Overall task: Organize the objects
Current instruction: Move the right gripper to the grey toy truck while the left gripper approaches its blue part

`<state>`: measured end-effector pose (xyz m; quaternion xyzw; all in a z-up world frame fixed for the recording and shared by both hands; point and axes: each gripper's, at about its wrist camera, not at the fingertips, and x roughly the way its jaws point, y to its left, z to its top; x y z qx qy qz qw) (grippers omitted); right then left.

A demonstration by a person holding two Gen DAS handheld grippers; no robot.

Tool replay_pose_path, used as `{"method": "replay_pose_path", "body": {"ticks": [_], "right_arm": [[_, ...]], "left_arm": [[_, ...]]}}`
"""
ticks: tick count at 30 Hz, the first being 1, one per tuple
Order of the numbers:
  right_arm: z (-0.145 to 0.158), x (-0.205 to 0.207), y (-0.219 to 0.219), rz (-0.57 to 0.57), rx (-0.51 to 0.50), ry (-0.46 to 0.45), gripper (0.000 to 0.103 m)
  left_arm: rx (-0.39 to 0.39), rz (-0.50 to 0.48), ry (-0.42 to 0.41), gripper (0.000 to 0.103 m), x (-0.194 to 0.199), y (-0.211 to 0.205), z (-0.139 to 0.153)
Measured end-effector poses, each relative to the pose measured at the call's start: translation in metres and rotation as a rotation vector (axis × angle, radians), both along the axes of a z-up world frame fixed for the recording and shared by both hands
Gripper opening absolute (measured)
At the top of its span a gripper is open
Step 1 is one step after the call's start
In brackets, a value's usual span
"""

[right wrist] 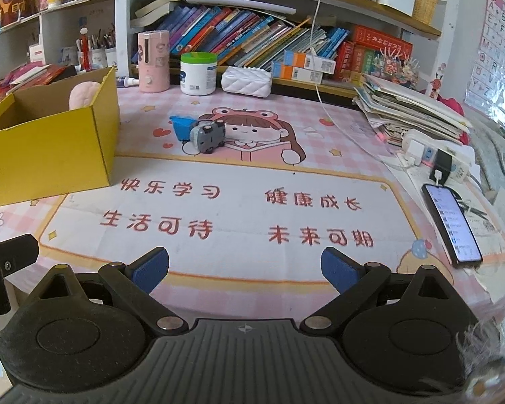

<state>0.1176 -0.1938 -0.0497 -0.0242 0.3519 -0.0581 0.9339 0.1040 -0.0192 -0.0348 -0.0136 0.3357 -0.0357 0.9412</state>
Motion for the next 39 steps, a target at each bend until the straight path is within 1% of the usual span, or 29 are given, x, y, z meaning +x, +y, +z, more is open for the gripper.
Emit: {"method": "replay_pose_path", "body": {"ticks": [14, 24, 39], "right_arm": [[0.0, 0.059, -0.026, 0.06, -0.014, 0.027, 0.098], [0.001, 0.101, -0.044, 0.119, -0.019, 0.025, 0.098], [-0.002, 0.143, -0.071, 0.185, 0.003, 0.024, 0.098]], "left_arm": [[-0.016, 0.047, 0.017, 0.099, 0.045, -0.025, -0.003], [-0.027, 0.093, 0.02, 0.099, 0.075, -0.044, -0.005], [-0.02, 0.149, 0.021, 0.099, 0.105, -0.072, -0.005]]}}
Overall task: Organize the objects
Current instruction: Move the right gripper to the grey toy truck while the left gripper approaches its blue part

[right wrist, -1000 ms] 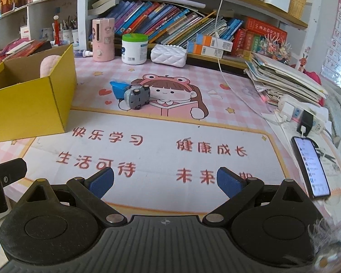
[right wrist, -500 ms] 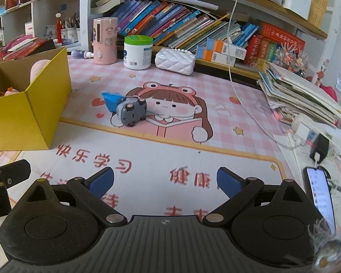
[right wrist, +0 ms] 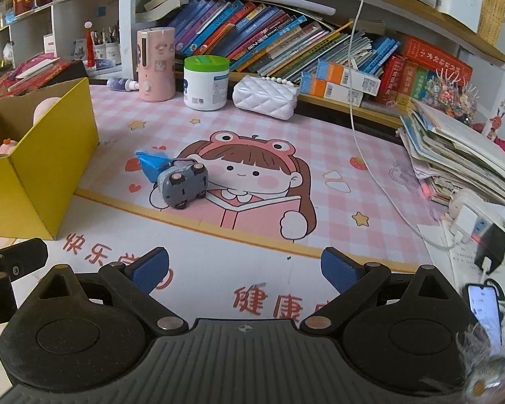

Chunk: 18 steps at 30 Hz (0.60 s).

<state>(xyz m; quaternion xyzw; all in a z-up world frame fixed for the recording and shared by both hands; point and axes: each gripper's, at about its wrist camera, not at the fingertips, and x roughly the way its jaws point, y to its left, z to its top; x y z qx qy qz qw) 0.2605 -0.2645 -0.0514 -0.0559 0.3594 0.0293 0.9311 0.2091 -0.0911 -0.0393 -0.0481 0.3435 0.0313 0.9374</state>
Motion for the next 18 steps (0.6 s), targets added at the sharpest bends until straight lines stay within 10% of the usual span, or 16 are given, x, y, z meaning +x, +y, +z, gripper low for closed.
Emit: {"method": "replay_pose_path", "body": {"ticks": [18], "right_arm": [[-0.006, 0.031, -0.017, 0.076, 0.062, -0.001, 0.088]], "left_arm": [[0.026, -0.003, -0.012, 0.098, 0.021, -0.022, 0.001]]}}
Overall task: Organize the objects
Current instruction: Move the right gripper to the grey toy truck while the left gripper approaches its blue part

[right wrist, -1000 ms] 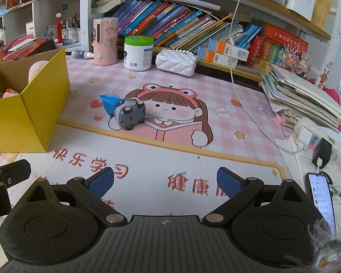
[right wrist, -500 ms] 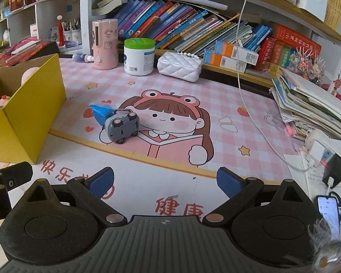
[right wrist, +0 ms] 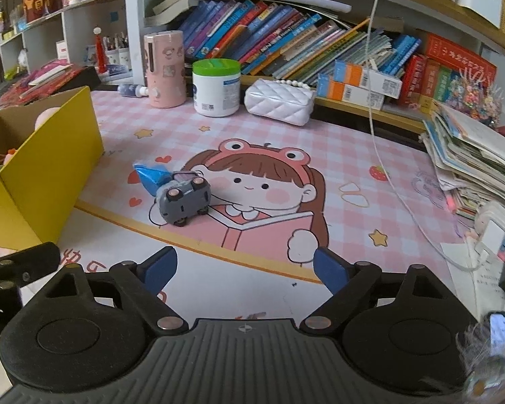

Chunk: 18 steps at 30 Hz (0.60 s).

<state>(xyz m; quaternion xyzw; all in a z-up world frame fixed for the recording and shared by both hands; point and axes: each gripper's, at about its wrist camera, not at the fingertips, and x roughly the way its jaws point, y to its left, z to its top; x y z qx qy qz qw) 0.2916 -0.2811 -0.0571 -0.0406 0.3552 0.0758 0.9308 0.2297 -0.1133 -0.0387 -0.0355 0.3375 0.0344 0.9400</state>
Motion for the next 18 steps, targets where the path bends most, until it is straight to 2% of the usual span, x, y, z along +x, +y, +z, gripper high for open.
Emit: {"method": "replay_pose_path", "body": {"ticks": [8, 14, 18], "right_arm": [[0.0, 0.014, -0.006, 0.03, 0.013, -0.025, 0.087], [-0.005, 0.032, -0.006, 0.066, 0.033, -0.013, 0.083], [-0.006, 0.049, -0.003, 0.104, 0.07, -0.004, 0.083]], "left_arm": [[0.019, -0.012, 0.001, 0.097, 0.01, -0.011, -0.004], [0.042, -0.023, 0.014, 0.089, 0.023, -0.018, -0.011], [0.055, -0.016, 0.022, 0.089, 0.03, -0.02, -0.012]]}}
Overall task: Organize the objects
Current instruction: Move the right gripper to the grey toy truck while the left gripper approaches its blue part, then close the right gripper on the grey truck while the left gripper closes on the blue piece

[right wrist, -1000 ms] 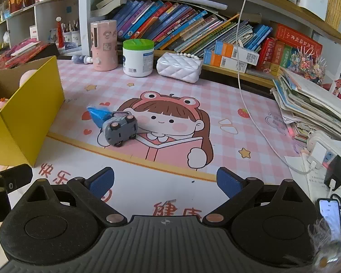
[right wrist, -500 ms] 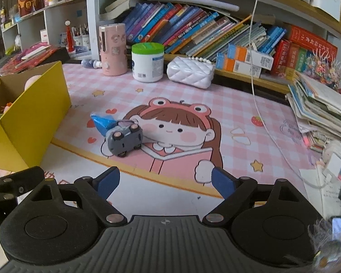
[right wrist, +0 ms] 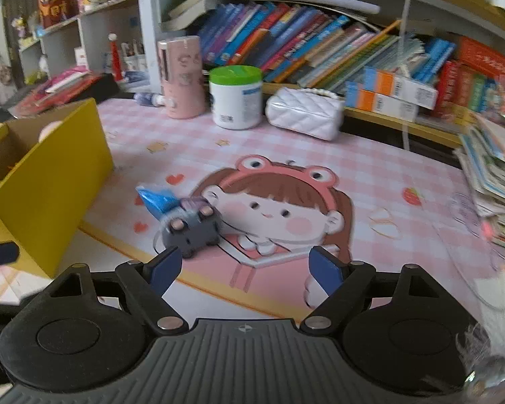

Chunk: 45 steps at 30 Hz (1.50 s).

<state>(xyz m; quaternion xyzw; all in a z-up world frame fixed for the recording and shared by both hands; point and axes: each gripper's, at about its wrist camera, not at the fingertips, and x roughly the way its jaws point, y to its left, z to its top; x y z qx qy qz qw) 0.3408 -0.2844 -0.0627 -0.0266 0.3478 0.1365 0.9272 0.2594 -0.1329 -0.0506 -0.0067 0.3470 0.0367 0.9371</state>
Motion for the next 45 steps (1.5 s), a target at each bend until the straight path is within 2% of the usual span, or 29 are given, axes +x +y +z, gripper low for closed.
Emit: {"method": "replay_pose_path", "body": {"ticks": [5, 8, 11, 15, 17, 19, 22, 27, 32, 39, 45], "right_arm": [[-0.007, 0.029, 0.017, 0.137, -0.002, 0.018, 0.083], [-0.017, 0.045, 0.031, 0.226, -0.04, 0.031, 0.083], [-0.027, 0.057, 0.042, 0.287, -0.085, 0.029, 0.083], [-0.036, 0.07, 0.053, 0.359, -0.094, 0.048, 0.082], [-0.039, 0.072, 0.058, 0.378, -0.104, 0.052, 0.078], [-0.043, 0.075, 0.06, 0.389, -0.113, 0.055, 0.062], [-0.044, 0.077, 0.056, 0.388, -0.109, 0.062, 0.061], [-0.029, 0.065, 0.031, 0.334, -0.048, 0.047, 0.061], [-0.008, 0.047, -0.007, 0.205, 0.006, 0.025, 0.061], [0.014, 0.016, -0.05, 0.026, 0.036, -0.008, 0.061], [0.015, -0.008, -0.065, -0.066, 0.03, -0.009, 0.061]], "left_arm": [[0.006, 0.013, 0.027, 0.088, 0.0, 0.004, -0.003], [0.003, 0.022, 0.042, 0.088, -0.002, 0.007, -0.005], [0.001, 0.026, 0.047, 0.088, -0.004, 0.009, -0.005], [0.001, 0.014, 0.043, 0.088, -0.006, 0.006, -0.004], [0.002, 0.003, 0.04, 0.088, -0.006, 0.004, -0.003], [0.004, -0.01, 0.036, 0.088, -0.006, 0.002, -0.003], [0.006, -0.026, 0.028, 0.088, -0.005, -0.002, -0.001], [-0.001, -0.049, 0.011, 0.088, 0.0, -0.007, 0.001], [-0.018, -0.076, -0.004, 0.088, 0.01, -0.016, -0.001], [-0.046, -0.077, -0.017, 0.088, 0.034, -0.027, -0.008], [-0.037, -0.072, -0.025, 0.088, 0.051, -0.034, -0.015]]}}
